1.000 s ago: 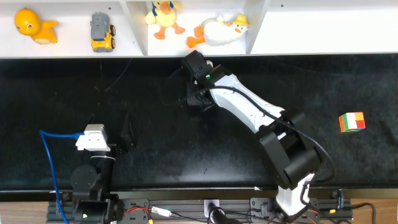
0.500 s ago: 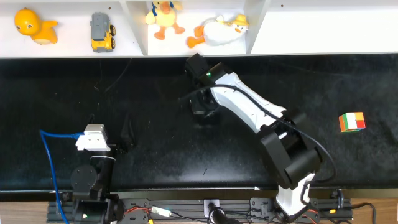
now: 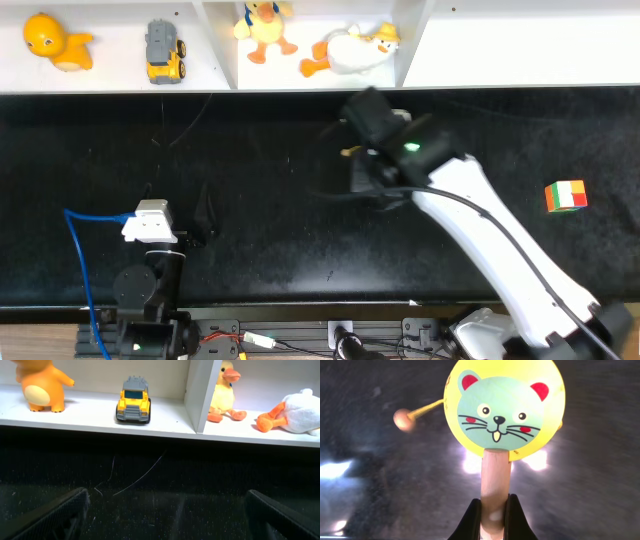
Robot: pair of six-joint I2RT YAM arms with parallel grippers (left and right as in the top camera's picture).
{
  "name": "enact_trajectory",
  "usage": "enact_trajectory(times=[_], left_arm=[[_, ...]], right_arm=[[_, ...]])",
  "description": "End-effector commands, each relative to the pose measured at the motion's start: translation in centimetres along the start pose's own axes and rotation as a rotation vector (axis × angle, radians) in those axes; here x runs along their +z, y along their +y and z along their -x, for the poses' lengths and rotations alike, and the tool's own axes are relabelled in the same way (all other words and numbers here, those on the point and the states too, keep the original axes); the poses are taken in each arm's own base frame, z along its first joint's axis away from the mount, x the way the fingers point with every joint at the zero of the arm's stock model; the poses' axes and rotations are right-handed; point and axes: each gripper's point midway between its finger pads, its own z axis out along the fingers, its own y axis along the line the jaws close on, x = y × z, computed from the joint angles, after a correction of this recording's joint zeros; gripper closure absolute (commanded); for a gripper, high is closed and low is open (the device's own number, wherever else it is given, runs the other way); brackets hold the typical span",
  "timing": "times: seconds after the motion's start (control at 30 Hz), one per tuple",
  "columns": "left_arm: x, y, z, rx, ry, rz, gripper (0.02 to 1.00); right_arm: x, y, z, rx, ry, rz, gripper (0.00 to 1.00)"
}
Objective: Store Toys
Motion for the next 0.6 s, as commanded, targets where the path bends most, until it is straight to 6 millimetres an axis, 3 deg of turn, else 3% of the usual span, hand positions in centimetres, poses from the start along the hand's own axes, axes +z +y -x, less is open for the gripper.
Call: enact_trajectory(times=[0.03,0.2,0.33,0.5,0.6], left_arm=[[0.0,-0.3,0.0,-0.018,-0.003,-0.019,0.020],[0.0,-0.3,0.0,-0.018,-0.003,-0.019,0.020],[0.0,-0.3,0.0,-0.018,-0.003,-0.019,0.020],[0.0,-0.3,0.0,-0.018,-0.003,-0.019,0.020],[0.0,-0.3,0.0,-0.018,-0.003,-0.019,0.023]], right_arm=[[-1.7,-5.2,2.2,0.100,-0.080,-0.071,0.956],[-1.8,-10.3,4.4,0.165,-0.102,-0.107,0.954],[-1.7,-13.2,6.8,0.179,-0.149,-0.097,0.956],[-0.8,-15.0,10.4,0.161,-0.222,-0.022,0.956],[0.6,-14.8,12.4,0.124,-0.241,0.033,0.956]])
